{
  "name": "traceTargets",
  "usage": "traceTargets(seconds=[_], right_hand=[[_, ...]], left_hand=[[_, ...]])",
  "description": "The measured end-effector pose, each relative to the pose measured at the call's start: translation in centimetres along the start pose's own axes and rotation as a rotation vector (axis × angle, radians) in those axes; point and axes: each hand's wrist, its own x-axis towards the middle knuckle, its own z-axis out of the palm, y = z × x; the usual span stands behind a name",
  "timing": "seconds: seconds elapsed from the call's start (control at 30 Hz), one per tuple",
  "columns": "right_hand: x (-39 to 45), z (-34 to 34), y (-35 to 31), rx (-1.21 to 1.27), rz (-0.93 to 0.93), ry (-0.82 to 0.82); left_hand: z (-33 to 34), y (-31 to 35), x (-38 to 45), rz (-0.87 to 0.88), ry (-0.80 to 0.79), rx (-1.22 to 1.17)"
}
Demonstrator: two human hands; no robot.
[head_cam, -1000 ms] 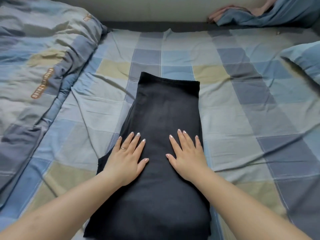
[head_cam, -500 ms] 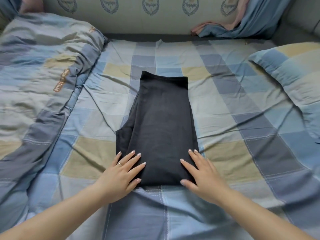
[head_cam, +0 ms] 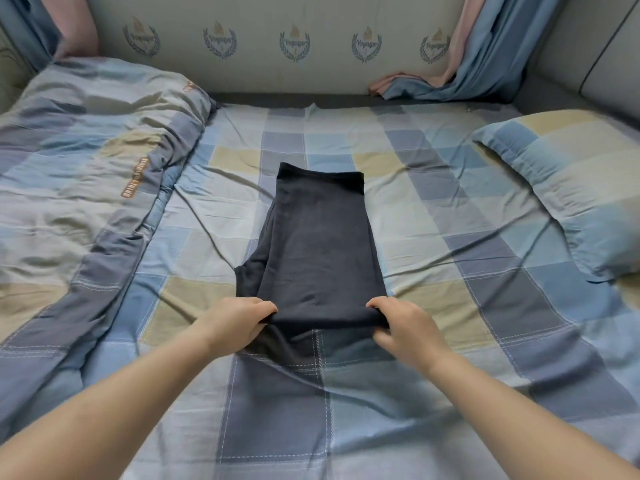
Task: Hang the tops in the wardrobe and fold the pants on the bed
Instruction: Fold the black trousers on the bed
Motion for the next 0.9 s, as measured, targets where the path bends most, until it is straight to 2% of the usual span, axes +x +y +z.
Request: traceTargets(seconds=[0.13,0.3,0.4,0.47,0.57,0.7,0.77,0.83,0.9], right_hand=[[-1.2,-3.2,-0.6,0.195,0.007,0.129],[-4.1,-5.1,-2.5,0.433,0.063,0.201],[-6.1,-6.2,-4.6,0.565,0.112,0.242],[-7.2,-7.2,-6.2,0.646,0.122,0.282],[-8.9,-8.9,-8.0,0.82,0.117,0.289],[-10.8,-11.1,-8.4,1.103,0.111,0.17],[-10.4,-11.3,-7.7,1.159,0.155,0.121],[-9.1,-10.6,-6.7,1.155,0.256,0.1],[-7.4,-9.1,-5.8,1.114,0.36,0.083]], left_hand=[[-2.6,0.6,-2.0,0.023,0.143,-0.207],[-4.3,1.7,-5.1,-0.106,0.33,-0.545],[-5.2,2.7,-6.9,-0.176,0.389,-0.675],[-6.1,3.2,-8.0,-0.204,0.352,-0.795],[-8.2,3.3,-9.7,-0.176,0.208,-1.03],[-11.0,2.5,-10.9,-0.049,0.031,-1.296],[-11.5,2.0,-10.8,-0.016,-0.062,-1.443],[-10.7,1.6,-10.0,-0.096,-0.077,-1.547],[-9.1,1.5,-8.4,-0.274,-0.007,-1.552]])
